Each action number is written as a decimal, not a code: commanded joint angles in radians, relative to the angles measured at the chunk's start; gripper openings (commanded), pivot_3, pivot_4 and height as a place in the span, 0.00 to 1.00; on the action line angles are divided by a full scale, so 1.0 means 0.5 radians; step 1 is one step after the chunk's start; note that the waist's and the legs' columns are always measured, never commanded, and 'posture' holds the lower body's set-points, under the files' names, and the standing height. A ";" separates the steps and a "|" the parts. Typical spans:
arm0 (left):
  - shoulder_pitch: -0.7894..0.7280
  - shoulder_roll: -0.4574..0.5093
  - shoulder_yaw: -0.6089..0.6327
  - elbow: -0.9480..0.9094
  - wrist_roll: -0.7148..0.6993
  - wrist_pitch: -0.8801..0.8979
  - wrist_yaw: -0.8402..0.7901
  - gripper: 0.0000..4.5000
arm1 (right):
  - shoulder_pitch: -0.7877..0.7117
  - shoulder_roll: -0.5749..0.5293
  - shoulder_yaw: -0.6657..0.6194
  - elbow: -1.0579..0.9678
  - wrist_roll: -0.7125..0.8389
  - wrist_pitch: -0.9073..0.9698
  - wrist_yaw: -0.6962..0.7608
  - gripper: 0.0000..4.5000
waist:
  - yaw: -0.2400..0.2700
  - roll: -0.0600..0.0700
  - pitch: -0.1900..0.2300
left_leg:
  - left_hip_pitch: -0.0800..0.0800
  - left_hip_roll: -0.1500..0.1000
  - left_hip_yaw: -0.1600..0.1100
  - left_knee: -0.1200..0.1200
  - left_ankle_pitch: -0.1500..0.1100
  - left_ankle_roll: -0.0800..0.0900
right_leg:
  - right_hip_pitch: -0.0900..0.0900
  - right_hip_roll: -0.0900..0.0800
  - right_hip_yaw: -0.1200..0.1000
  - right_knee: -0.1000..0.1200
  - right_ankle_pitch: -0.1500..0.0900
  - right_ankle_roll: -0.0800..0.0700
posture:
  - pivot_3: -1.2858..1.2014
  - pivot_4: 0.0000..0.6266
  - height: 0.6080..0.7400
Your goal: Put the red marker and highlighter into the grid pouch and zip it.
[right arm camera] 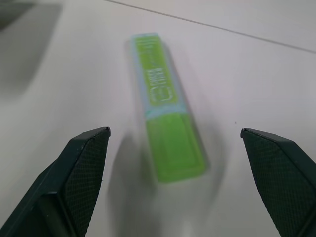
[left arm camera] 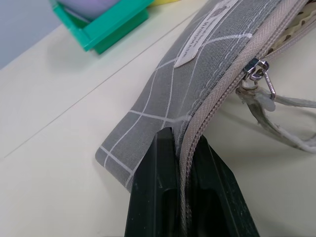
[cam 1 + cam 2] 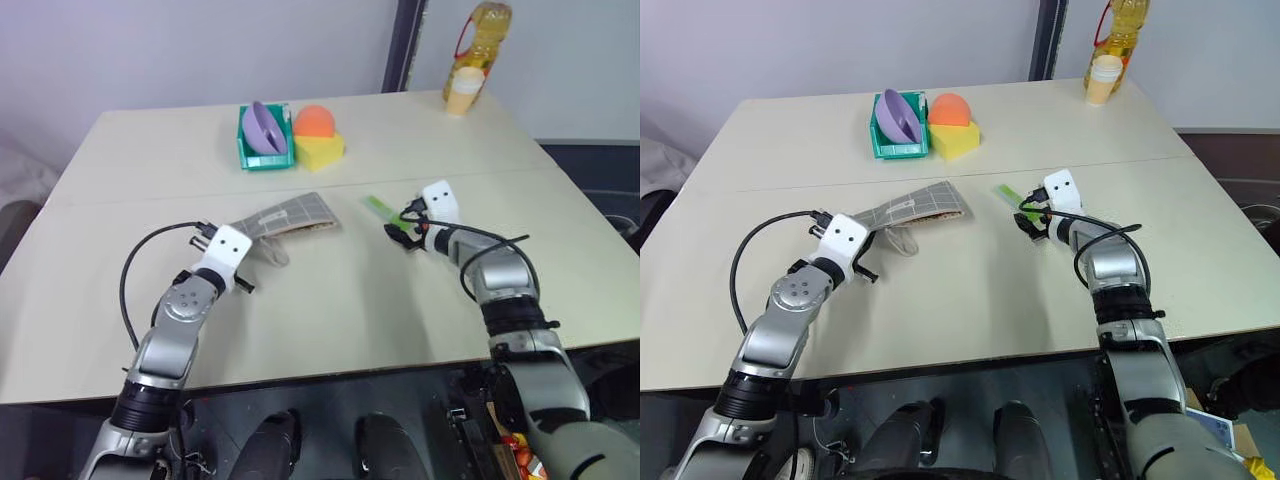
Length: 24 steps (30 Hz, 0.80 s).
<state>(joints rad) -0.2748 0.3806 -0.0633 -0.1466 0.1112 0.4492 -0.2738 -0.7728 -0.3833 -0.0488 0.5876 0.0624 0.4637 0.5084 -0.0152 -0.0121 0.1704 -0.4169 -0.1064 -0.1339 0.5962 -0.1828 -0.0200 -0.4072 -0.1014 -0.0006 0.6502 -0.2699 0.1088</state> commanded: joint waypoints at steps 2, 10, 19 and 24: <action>-0.006 -0.008 0.058 -0.047 0.012 0.040 0.051 0.00 | -0.090 0.013 -0.056 0.150 0.068 -0.139 0.053 0.77 | -0.001 0.000 0.000 | 0.000 0.000 0.000 0.000 0.000 0.000 | 0.000 0.000 0.000 0.000 0.000 0.000 | 0.52 0.24 1.00; -0.012 -0.020 0.072 -0.065 -0.006 0.058 0.059 0.00 | 0.091 -0.075 0.061 -0.258 0.004 -0.155 0.119 0.19 | -0.001 0.000 0.000 | 0.000 0.000 0.000 0.000 0.000 0.000 | 0.000 0.000 0.000 0.001 0.000 0.000 | 0.52 0.24 1.00; -0.096 -0.028 0.065 0.013 -0.043 0.021 0.020 0.00 | 0.547 -0.367 0.221 -1.507 0.315 0.091 0.693 0.19 | 0.003 0.000 0.000 | -0.001 0.000 -0.001 0.001 0.000 0.000 | -0.001 0.000 0.000 0.000 0.000 0.002 | 0.52 0.24 1.00; -0.124 -0.047 0.042 0.041 -0.053 -0.012 -0.005 0.00 | 0.584 -0.271 0.341 -1.743 0.356 0.355 0.573 0.19 | 0.006 0.000 0.000 | -0.001 0.000 -0.002 0.002 0.000 0.000 | 0.000 -0.001 0.000 0.000 0.000 0.001 | 0.52 0.24 1.00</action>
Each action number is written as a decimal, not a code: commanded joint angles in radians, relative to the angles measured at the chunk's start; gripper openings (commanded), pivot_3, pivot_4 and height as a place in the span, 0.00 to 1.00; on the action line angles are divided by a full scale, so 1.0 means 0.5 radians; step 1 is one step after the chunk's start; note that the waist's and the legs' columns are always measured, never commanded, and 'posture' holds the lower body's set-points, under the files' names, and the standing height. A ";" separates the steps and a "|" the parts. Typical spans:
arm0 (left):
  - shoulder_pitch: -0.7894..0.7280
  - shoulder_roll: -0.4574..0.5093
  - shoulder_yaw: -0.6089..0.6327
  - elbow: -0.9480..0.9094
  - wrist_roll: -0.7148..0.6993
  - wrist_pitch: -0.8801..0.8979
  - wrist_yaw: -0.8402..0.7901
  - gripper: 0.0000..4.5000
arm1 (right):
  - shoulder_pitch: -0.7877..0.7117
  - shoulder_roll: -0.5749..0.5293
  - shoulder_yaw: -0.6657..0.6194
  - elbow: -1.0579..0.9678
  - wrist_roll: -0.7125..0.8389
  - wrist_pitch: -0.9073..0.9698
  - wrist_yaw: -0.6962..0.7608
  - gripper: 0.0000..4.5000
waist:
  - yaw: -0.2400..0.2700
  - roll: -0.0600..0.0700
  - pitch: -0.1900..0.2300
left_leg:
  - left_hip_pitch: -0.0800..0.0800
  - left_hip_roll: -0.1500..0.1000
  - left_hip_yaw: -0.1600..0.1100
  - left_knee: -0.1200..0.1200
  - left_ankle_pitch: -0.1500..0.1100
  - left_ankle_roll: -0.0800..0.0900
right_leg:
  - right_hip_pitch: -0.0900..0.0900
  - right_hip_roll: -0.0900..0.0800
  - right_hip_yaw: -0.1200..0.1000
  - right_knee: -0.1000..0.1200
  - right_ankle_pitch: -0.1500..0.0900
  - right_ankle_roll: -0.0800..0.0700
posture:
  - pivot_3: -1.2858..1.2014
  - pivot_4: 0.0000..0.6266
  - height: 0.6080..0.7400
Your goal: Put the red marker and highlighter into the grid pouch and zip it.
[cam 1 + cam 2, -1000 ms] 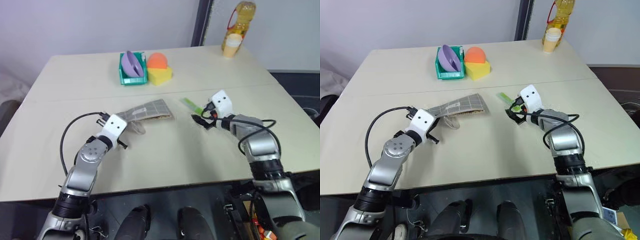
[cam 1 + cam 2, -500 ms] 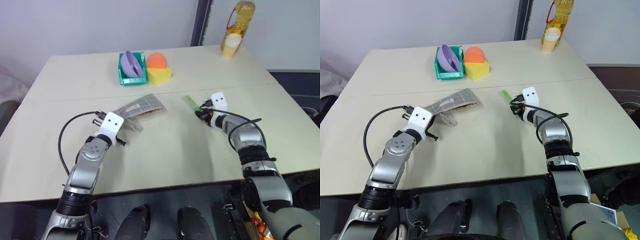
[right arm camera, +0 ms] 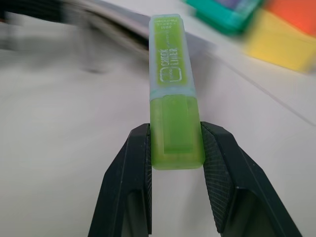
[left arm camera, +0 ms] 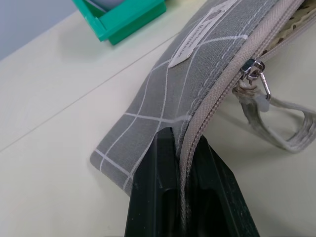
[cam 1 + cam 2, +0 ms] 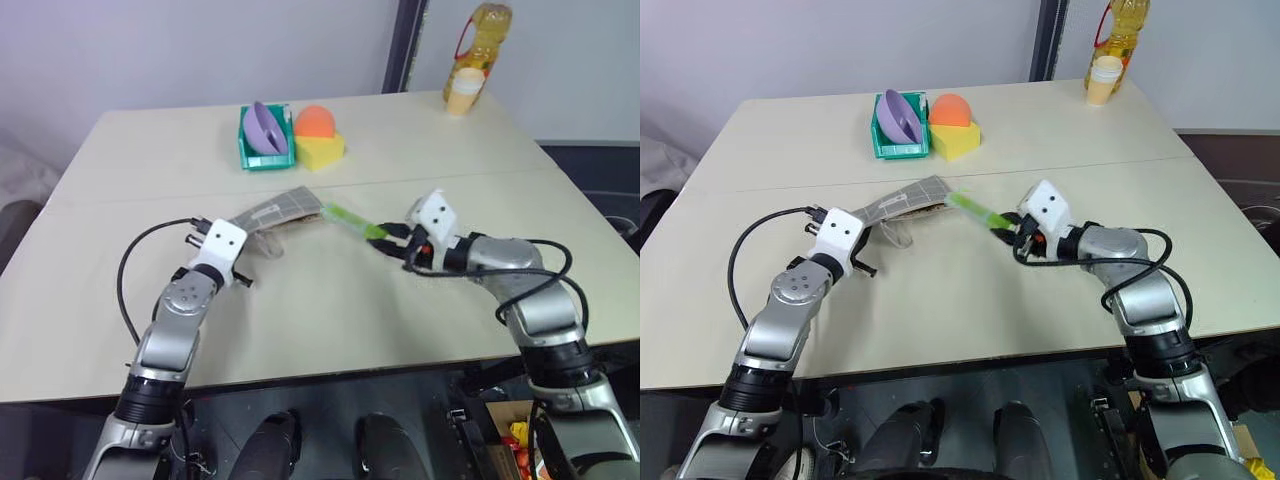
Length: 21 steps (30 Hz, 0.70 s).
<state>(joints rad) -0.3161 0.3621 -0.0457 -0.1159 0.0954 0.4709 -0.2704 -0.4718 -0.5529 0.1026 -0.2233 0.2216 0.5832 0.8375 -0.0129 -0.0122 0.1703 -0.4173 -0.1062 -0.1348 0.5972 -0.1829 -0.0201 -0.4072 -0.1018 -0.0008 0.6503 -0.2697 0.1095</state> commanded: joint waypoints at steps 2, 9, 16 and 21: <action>-0.046 -0.020 0.001 -0.018 -0.019 -0.062 -0.018 0.00 | -0.038 0.124 0.063 -0.100 0.025 0.198 -0.152 0.19 | 0.005 0.000 0.000 | 0.000 0.000 0.000 0.000 0.000 0.000 | 0.000 0.000 0.000 0.000 0.000 0.000 | 0.52 0.24 1.00; -0.014 -0.029 0.003 -0.056 -0.024 -0.066 -0.029 0.00 | -0.100 0.202 0.087 0.005 0.015 0.303 -0.256 0.19 | 0.007 0.000 0.000 | -0.001 -0.002 0.000 0.001 0.000 0.000 | 0.000 -0.001 0.000 0.000 0.000 0.000 | 0.52 0.24 1.00; 0.043 -0.020 -0.008 -0.125 -0.033 -0.087 -0.057 0.00 | -0.145 0.231 0.104 0.087 0.012 0.319 -0.285 0.19 | 0.004 0.000 0.000 | -0.001 -0.001 0.000 0.000 0.000 0.000 | -0.001 0.000 0.000 0.000 0.000 0.000 | 0.52 0.24 1.00; 0.065 -0.015 -0.035 -0.166 -0.032 -0.121 -0.096 0.00 | -0.169 0.234 0.131 0.097 0.004 0.333 -0.289 0.19 | 0.004 0.000 0.000 | -0.001 -0.001 0.000 0.000 0.000 0.000 | -0.001 0.000 0.000 0.000 0.000 0.000 | 0.52 0.24 1.00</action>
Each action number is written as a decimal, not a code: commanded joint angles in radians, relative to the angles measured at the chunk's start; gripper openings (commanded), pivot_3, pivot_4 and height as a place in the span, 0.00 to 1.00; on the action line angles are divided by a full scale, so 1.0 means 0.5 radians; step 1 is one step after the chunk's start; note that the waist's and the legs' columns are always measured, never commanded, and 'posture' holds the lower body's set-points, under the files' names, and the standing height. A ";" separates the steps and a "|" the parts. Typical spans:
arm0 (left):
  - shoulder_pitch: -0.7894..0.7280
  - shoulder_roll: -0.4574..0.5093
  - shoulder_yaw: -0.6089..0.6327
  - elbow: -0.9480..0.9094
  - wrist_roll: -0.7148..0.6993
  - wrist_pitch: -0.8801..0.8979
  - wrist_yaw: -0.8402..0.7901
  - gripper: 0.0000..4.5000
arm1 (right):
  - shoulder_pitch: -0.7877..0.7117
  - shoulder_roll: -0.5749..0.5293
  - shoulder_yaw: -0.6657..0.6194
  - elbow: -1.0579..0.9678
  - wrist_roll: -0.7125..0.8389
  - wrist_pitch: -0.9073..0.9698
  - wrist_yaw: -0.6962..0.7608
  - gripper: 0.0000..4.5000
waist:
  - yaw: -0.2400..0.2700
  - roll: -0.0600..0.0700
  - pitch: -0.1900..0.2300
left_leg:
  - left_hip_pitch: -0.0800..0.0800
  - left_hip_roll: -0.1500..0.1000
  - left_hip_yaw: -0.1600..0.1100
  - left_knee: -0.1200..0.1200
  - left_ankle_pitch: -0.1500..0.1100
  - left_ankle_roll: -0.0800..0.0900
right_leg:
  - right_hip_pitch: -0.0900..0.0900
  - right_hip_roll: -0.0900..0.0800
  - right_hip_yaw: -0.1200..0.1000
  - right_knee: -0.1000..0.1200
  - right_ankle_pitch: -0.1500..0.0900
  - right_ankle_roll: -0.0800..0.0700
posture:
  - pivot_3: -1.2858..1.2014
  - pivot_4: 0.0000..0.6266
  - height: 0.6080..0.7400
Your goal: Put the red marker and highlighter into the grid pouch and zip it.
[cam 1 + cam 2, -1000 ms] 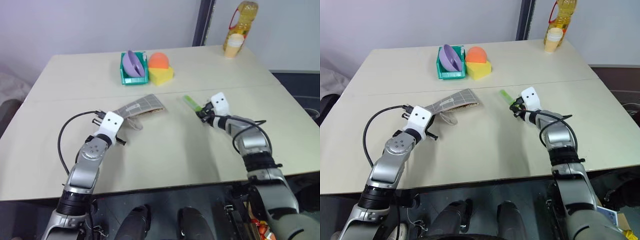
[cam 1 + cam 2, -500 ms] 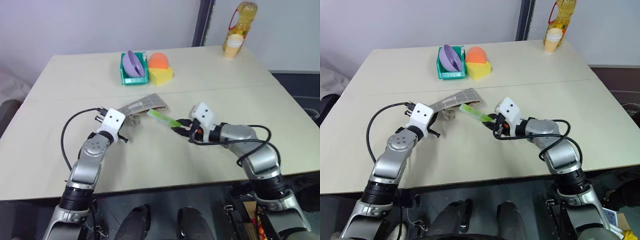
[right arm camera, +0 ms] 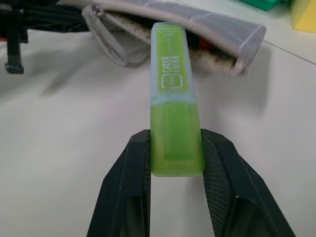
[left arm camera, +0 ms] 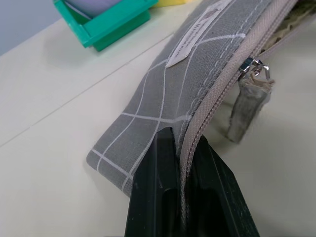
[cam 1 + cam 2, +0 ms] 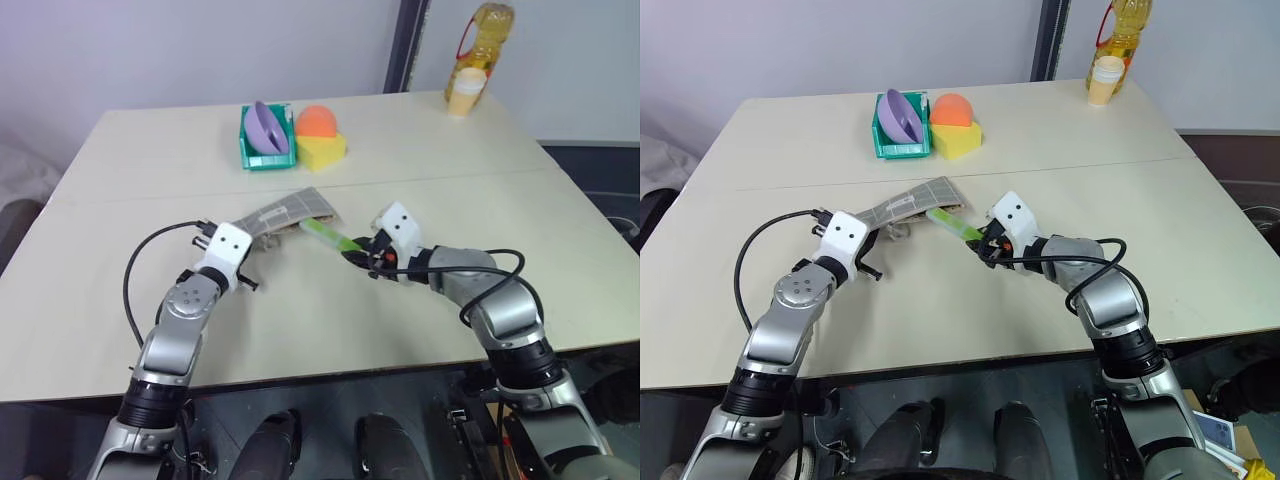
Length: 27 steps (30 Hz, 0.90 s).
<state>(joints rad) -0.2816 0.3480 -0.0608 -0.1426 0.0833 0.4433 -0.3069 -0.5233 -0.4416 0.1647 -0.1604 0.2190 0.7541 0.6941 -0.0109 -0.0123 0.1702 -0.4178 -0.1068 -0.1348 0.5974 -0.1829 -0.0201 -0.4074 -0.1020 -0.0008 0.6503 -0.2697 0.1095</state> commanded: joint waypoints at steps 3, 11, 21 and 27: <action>-0.003 0.025 -0.033 -0.134 -0.008 -0.112 -0.070 0.00 | -0.093 -0.006 0.051 -0.046 -0.013 0.003 0.001 0.19 | 0.000 0.000 0.000 | 0.000 0.000 0.000 0.000 0.000 0.000 | 0.000 0.000 0.000 0.000 0.000 0.000 | 0.52 0.24 1.00; 0.020 0.065 -0.109 -0.205 -0.048 -0.289 -0.250 0.00 | -0.209 -0.092 0.205 -0.156 -0.060 0.108 0.053 0.19 | -0.002 0.000 0.000 | 0.000 0.000 0.000 0.000 0.000 0.000 | 0.000 0.000 0.000 0.000 0.000 0.000 | 0.52 0.24 1.00; 0.039 0.074 -0.101 -0.218 -0.044 -0.292 -0.312 0.00 | -0.285 -0.059 0.166 -0.194 -0.038 0.214 0.010 0.62 | 0.000 0.000 0.000 | -0.001 0.000 0.000 0.000 0.000 0.000 | -0.001 0.000 0.000 -0.001 0.000 0.000 | 0.52 0.24 1.00; -0.041 0.041 -0.045 -0.200 -0.113 -0.075 -0.293 0.00 | -0.188 -0.164 -0.006 -0.448 0.143 0.136 0.157 0.96 | 0.003 0.000 0.000 | -0.002 0.000 -0.001 0.000 0.000 0.000 | -0.001 0.000 -0.001 -0.001 0.000 0.000 | 0.52 0.24 1.00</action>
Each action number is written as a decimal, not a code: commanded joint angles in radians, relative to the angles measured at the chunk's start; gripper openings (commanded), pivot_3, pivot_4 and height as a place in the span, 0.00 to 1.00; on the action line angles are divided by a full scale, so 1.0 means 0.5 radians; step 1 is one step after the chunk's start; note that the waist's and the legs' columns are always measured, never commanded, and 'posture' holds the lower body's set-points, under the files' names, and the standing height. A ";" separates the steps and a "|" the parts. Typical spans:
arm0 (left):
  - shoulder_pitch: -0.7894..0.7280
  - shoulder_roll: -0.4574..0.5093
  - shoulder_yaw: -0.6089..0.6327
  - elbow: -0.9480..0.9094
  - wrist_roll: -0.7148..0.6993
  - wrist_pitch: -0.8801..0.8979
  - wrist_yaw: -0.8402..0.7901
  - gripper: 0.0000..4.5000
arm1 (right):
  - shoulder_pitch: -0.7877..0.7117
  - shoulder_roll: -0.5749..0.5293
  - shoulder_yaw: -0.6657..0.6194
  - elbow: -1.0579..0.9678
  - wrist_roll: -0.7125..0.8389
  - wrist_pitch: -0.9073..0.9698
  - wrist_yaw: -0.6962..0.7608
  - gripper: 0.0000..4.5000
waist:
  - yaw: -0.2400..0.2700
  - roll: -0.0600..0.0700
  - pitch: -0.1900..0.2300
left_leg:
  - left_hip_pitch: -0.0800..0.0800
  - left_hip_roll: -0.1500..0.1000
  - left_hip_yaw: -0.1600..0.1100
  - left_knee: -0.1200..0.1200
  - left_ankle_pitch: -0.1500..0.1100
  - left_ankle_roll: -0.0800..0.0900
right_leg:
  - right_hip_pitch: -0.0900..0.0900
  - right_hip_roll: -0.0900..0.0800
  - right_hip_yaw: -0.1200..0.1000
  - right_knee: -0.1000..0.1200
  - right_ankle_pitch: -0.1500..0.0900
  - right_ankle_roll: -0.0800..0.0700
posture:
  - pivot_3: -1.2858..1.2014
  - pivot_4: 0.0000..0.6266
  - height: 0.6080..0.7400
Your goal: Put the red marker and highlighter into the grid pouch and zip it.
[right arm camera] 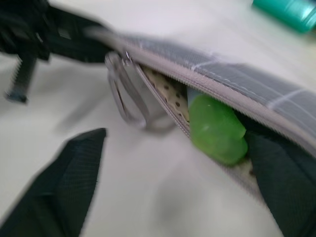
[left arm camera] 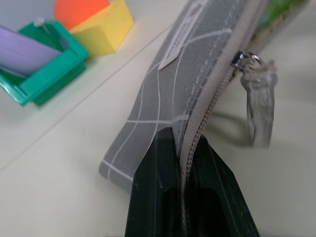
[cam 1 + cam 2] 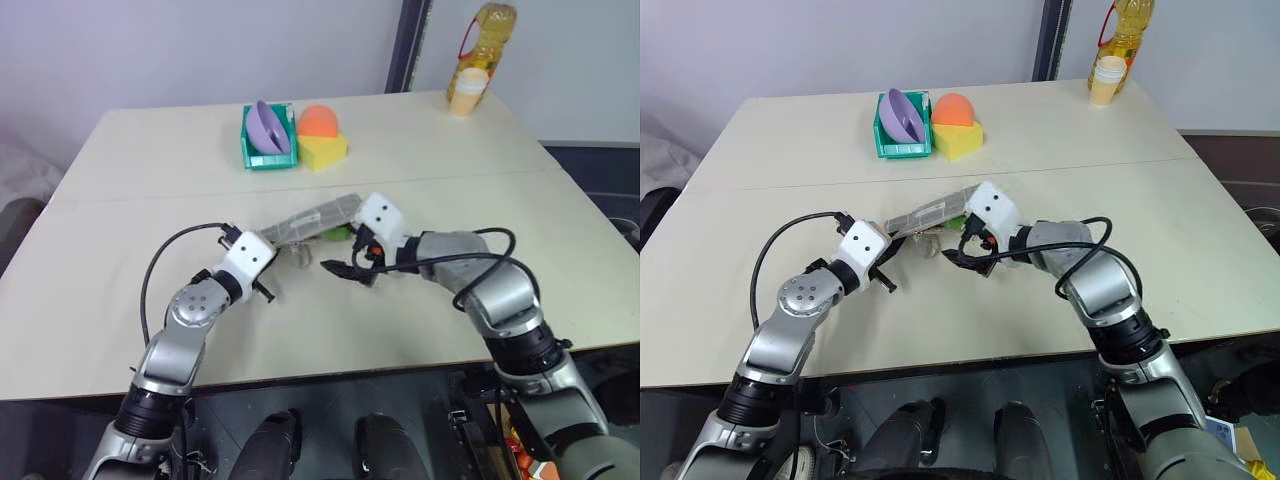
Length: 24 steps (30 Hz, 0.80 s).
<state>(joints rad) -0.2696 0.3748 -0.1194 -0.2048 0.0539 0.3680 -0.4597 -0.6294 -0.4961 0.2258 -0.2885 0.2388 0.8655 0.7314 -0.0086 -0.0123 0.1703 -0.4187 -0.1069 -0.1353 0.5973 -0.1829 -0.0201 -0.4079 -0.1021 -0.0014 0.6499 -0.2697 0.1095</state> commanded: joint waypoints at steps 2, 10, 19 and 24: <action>-0.124 -0.026 0.089 -0.053 -0.089 0.168 0.010 0.00 | 0.092 -0.103 -0.214 -0.295 0.212 -0.129 0.170 0.96 | 0.002 0.000 0.000 | -0.001 0.000 0.000 0.000 0.000 0.000 | 0.000 0.000 -0.001 -0.001 0.000 0.000 | 0.52 0.24 1.00; -0.357 -0.090 0.100 0.066 -0.127 0.245 0.076 0.00 | 0.478 -0.092 -0.351 -0.525 0.614 0.072 0.183 0.96 | -0.005 -0.002 0.000 | -0.001 0.001 -0.001 0.001 0.000 0.000 | 0.001 0.000 -0.002 0.000 0.000 0.001 | 0.52 0.24 1.00; -0.344 -0.194 0.023 0.063 -0.012 0.139 0.284 0.00 | 0.366 0.599 -0.193 -0.060 0.324 0.066 -0.627 0.96 | -0.005 -0.002 0.000 | -0.001 0.001 -0.002 0.001 0.002 -0.002 | -0.001 0.002 -0.001 0.001 0.001 -0.001 | 0.52 0.24 1.00; -0.306 -0.251 -0.017 0.014 0.028 0.127 0.339 0.00 | 0.221 0.844 -0.160 0.132 0.246 -0.039 -0.786 0.96 | -0.005 -0.002 0.000 | -0.001 0.000 -0.002 0.001 0.002 -0.003 | -0.001 0.002 0.000 0.001 0.001 0.000 | 0.52 0.24 1.00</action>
<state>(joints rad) -0.4245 0.2531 -0.1192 -0.1406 0.0578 0.4615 -0.3019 -0.4864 -0.1017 0.1429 -0.2276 0.3714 0.8878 0.3616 -0.0112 -0.0132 0.1705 -0.4191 -0.1070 -0.1360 0.5976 -0.1818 -0.0215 -0.4084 -0.1013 -0.0014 0.6506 -0.2691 0.1096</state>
